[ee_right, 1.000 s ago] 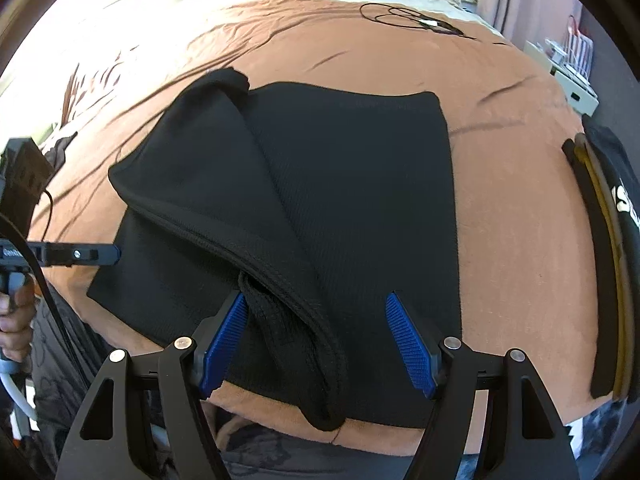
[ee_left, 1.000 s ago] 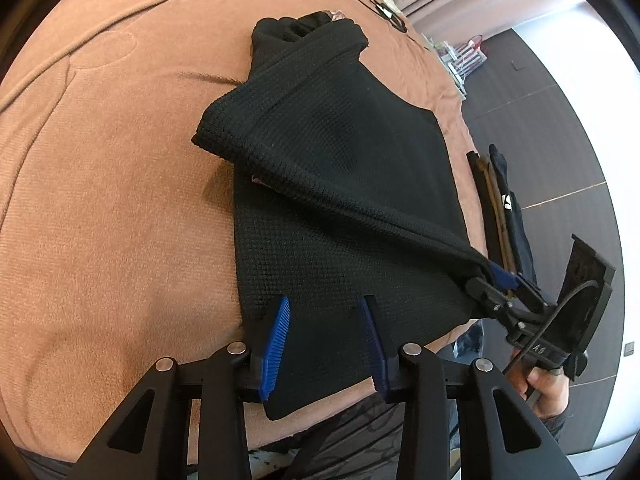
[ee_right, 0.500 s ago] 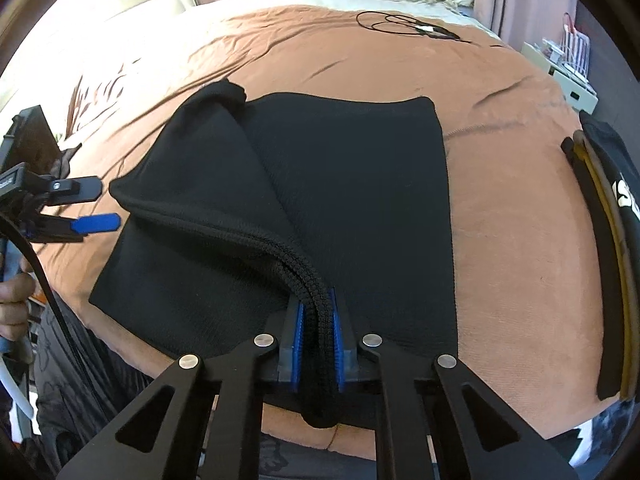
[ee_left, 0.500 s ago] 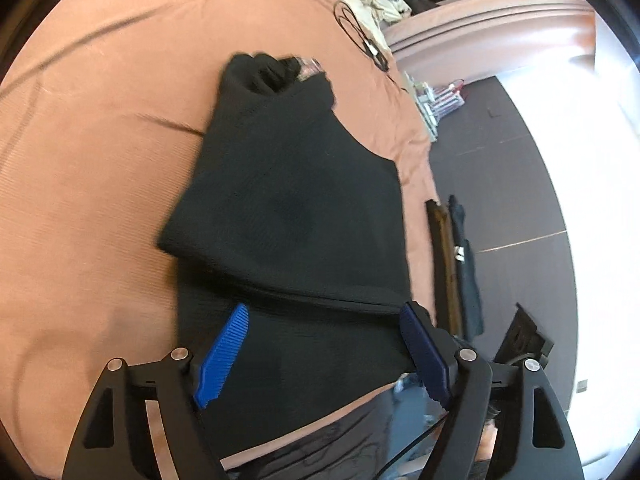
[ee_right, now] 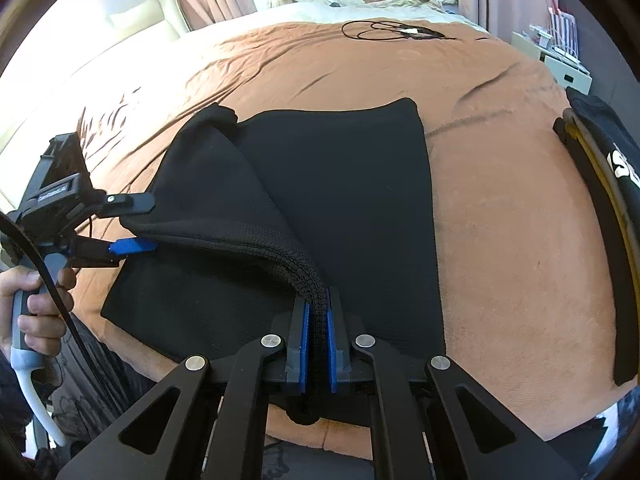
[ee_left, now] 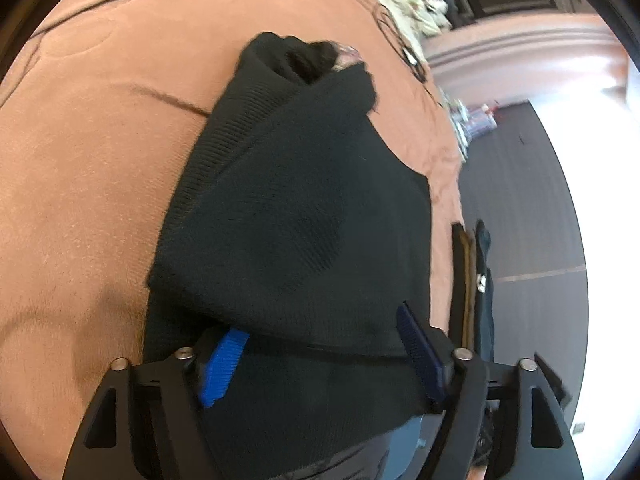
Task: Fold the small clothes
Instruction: 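Fold the held side over with the right gripper while the left gripper holds the patterned trim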
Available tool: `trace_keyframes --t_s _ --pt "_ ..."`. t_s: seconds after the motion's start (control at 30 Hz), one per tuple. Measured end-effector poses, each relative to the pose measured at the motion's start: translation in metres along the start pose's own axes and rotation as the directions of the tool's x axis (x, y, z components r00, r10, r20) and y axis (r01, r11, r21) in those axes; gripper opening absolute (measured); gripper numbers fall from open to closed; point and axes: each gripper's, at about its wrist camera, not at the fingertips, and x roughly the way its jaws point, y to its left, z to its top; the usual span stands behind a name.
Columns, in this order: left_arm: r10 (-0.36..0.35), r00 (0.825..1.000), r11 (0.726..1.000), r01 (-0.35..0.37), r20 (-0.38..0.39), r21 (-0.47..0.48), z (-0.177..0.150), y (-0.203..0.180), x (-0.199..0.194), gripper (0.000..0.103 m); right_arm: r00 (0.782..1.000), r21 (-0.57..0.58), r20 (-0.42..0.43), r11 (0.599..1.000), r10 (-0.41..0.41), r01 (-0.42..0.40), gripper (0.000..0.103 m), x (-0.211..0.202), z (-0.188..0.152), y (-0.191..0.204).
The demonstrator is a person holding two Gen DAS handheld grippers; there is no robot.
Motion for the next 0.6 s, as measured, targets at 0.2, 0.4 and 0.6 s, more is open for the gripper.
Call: trace_keyframes --t_s 0.2,0.4,0.6 --pt "0.053 0.999 0.998 -0.053 0.000 -0.017 0.005 -0.005 0.013 0.011 1.000 0.034 -0.003 0.999 0.016 -0.016 0.004 0.004 -0.004 -0.014" --pt "-0.046 0.999 0.996 0.044 0.024 0.080 0.015 -0.045 0.007 0.006 0.998 0.080 -0.004 0.995 0.063 -0.062 0.004 0.004 -0.009 -0.030" --pt "-0.078 0.996 0.981 0.070 0.036 0.181 0.036 -0.092 0.007 0.006 0.995 0.108 -0.002 0.989 0.097 -0.096 0.004 0.004 -0.013 -0.042"
